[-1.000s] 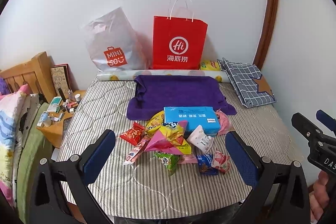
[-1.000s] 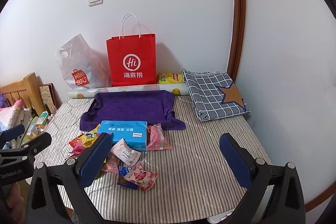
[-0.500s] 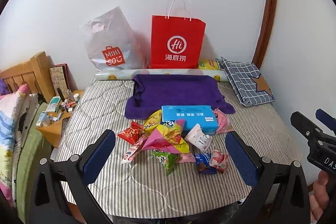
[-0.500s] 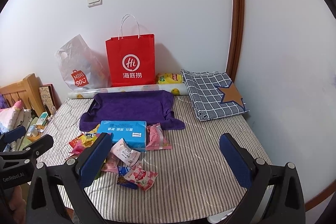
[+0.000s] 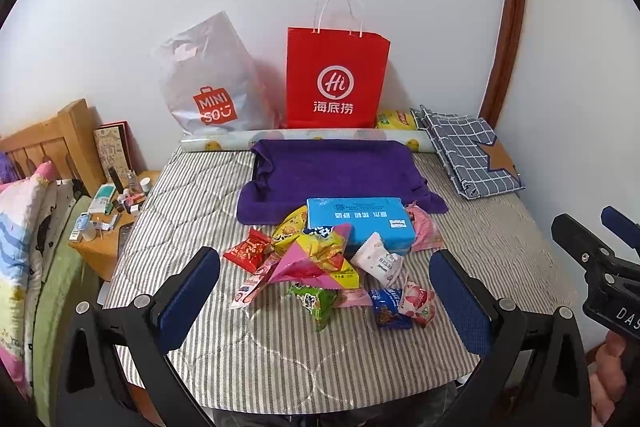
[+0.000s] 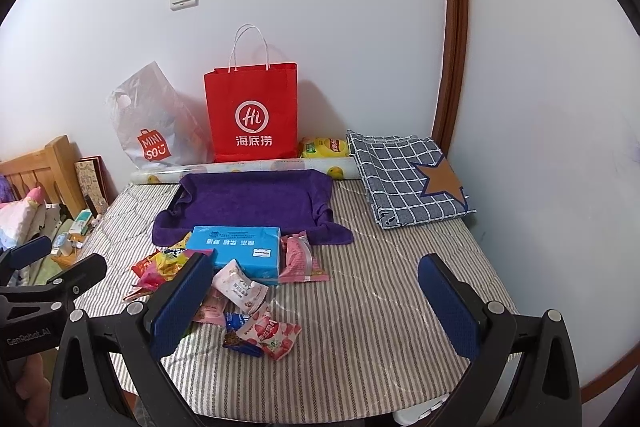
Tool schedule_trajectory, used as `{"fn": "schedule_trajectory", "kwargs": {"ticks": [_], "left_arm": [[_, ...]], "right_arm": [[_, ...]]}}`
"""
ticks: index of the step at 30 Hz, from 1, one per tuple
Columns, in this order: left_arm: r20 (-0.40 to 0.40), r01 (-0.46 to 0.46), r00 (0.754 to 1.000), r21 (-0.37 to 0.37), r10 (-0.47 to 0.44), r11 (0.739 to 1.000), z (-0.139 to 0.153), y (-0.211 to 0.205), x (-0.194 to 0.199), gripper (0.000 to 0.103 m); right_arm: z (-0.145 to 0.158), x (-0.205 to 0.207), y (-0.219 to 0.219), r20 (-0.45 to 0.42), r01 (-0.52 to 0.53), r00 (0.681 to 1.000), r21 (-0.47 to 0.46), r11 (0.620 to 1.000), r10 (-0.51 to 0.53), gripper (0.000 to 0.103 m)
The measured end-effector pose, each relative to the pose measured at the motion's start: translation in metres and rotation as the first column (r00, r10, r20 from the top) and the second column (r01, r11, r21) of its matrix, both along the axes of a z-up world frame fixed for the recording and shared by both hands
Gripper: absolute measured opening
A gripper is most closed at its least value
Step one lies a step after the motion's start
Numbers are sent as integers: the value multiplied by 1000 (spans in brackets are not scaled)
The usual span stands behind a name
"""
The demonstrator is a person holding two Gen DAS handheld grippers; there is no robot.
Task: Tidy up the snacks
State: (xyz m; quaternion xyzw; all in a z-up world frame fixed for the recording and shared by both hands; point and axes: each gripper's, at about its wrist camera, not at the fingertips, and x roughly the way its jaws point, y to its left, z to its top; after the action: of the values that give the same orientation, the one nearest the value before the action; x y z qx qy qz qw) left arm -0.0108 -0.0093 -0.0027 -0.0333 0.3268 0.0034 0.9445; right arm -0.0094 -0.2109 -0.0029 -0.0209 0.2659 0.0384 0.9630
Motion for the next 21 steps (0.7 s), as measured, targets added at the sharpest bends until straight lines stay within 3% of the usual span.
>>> {"fn": "schedule_trajectory", "kwargs": {"ticks": [21], "left_arm": [[11, 9, 1000, -1, -9, 1000, 4, -4, -5, 103]], "right_arm": [[5, -3, -1, 12, -3, 1000, 2, 1000, 3, 103]]}}
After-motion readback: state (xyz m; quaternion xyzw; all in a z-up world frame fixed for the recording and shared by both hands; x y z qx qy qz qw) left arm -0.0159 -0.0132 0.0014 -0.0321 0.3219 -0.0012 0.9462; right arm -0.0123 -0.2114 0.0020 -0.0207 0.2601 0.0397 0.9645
